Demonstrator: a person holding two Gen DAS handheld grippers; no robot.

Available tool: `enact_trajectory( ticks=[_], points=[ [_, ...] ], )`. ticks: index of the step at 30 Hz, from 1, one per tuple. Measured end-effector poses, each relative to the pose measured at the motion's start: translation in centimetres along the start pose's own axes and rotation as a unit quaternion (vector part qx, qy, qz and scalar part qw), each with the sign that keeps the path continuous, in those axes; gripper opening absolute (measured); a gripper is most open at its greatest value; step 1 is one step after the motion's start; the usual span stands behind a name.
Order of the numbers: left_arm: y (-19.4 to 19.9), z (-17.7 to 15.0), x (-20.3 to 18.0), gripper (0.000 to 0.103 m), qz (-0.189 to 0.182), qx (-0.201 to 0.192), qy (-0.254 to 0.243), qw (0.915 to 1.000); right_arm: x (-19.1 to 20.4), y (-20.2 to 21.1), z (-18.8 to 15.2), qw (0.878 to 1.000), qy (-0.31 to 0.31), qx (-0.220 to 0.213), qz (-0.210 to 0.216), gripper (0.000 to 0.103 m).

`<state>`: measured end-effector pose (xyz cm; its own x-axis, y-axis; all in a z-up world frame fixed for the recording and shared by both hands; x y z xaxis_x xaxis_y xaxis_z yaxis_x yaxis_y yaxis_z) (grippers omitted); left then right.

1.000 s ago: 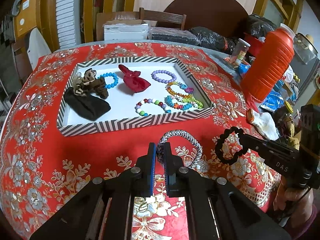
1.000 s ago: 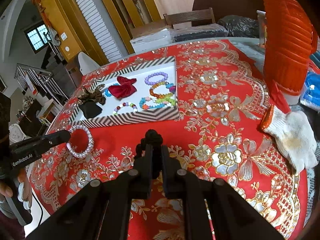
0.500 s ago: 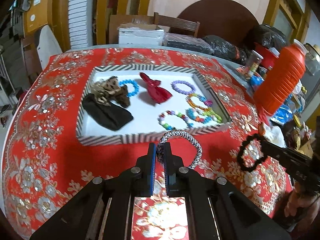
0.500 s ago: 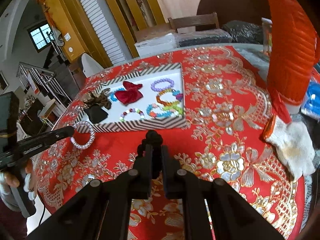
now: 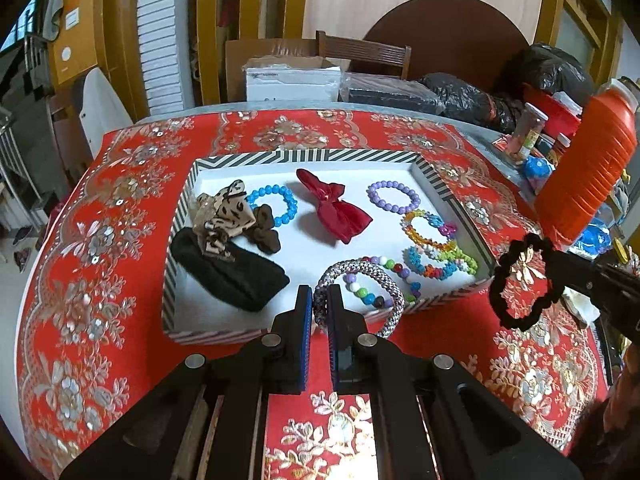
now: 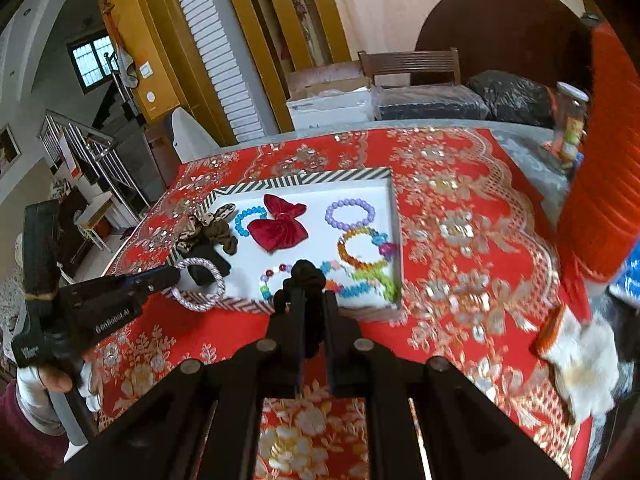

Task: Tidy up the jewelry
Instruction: 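Carry the silver bracelet and black scrunchie over the white tray with both grippers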

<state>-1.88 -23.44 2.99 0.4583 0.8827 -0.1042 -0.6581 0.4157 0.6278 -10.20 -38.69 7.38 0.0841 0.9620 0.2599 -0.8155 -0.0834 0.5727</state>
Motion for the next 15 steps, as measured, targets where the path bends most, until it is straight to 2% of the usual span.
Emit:
enact_trajectory(
  ticks=[15],
  points=[
    [-3.8, 0.9, 0.8, 0.000, 0.010, 0.014, -0.002, 0.9998, 0.9, -6.0, 2.1, 1.000, 0.004, 0.025, 0.001, 0.008]
  ],
)
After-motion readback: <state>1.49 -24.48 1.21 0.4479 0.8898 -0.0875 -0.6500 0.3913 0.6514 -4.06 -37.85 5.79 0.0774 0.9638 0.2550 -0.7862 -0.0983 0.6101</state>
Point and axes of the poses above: each gripper's, at about its wrist camera, not at the fingertips, and y roughly against the way its jaws point, x to its left, z to its top, the point moved 8 cm from there along -y, roughly the way its jaws point, and after that the axes turned 10 degrees about -x, right-handed, at the moved point
